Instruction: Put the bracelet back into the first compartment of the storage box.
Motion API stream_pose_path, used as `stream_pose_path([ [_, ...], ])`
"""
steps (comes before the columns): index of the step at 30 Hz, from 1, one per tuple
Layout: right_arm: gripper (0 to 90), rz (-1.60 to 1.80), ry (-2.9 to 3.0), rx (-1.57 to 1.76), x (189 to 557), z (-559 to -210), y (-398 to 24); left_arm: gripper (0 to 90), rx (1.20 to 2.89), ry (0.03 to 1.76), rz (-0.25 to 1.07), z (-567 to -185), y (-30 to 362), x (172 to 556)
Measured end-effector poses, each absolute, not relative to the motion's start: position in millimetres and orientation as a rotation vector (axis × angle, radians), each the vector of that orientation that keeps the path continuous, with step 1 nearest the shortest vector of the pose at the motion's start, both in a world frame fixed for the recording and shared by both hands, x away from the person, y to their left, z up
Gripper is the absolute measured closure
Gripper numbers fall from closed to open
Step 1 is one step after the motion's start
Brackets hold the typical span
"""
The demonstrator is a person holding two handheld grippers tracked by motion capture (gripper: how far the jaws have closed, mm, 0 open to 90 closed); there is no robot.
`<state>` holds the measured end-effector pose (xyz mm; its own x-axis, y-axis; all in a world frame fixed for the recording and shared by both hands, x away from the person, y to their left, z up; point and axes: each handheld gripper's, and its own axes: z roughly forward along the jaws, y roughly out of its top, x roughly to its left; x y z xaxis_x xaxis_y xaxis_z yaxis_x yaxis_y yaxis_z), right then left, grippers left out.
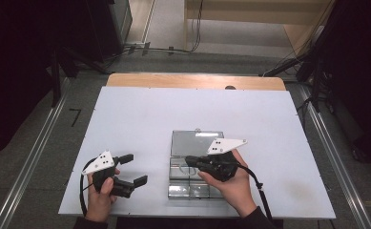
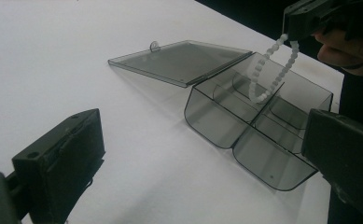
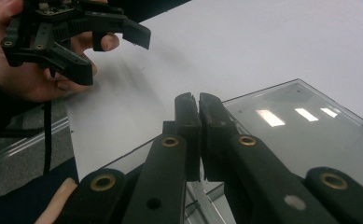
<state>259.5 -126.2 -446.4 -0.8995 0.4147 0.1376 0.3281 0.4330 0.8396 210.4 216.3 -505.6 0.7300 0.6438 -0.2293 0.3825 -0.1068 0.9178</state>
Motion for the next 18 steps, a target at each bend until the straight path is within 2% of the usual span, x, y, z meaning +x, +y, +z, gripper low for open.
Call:
stream_pose_path([
  [18, 85.5, 1.483, 2.603, 0.677, 260.7, -457.7, -113.0, 0.0, 1.727, 0.818, 0.268, -505.9, 216.4, 210.4],
])
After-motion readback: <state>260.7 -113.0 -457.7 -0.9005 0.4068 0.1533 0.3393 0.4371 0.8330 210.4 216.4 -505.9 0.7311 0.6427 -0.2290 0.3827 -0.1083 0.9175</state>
